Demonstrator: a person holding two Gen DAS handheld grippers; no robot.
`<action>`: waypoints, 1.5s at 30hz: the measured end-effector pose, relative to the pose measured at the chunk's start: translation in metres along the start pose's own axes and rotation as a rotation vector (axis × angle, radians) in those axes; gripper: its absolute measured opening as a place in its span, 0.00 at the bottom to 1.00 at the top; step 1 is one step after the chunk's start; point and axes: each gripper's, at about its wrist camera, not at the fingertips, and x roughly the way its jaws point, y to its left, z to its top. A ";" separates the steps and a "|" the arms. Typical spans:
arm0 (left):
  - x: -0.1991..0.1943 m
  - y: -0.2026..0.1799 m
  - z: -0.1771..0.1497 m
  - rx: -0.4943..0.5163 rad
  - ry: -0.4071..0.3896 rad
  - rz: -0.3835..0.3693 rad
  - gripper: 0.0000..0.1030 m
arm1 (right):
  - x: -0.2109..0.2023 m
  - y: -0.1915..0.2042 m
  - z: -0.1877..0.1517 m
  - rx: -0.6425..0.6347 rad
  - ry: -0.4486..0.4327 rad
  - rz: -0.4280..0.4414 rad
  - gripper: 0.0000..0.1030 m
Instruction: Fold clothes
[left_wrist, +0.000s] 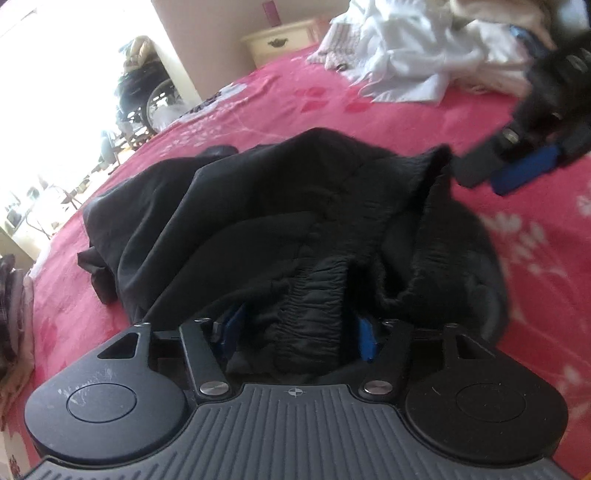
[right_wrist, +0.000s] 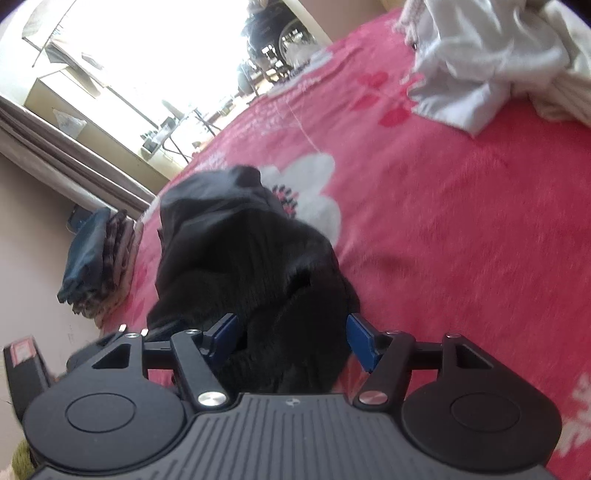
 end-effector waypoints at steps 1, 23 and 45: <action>0.002 0.002 0.001 -0.005 0.002 0.008 0.44 | 0.002 0.000 -0.001 0.003 0.009 0.000 0.66; -0.010 0.044 0.020 -0.198 -0.063 0.150 0.10 | 0.012 0.010 0.004 -0.027 0.007 -0.004 0.66; -0.102 0.086 0.031 -0.326 -0.248 0.246 0.09 | 0.005 0.035 -0.001 -0.126 -0.016 0.022 0.66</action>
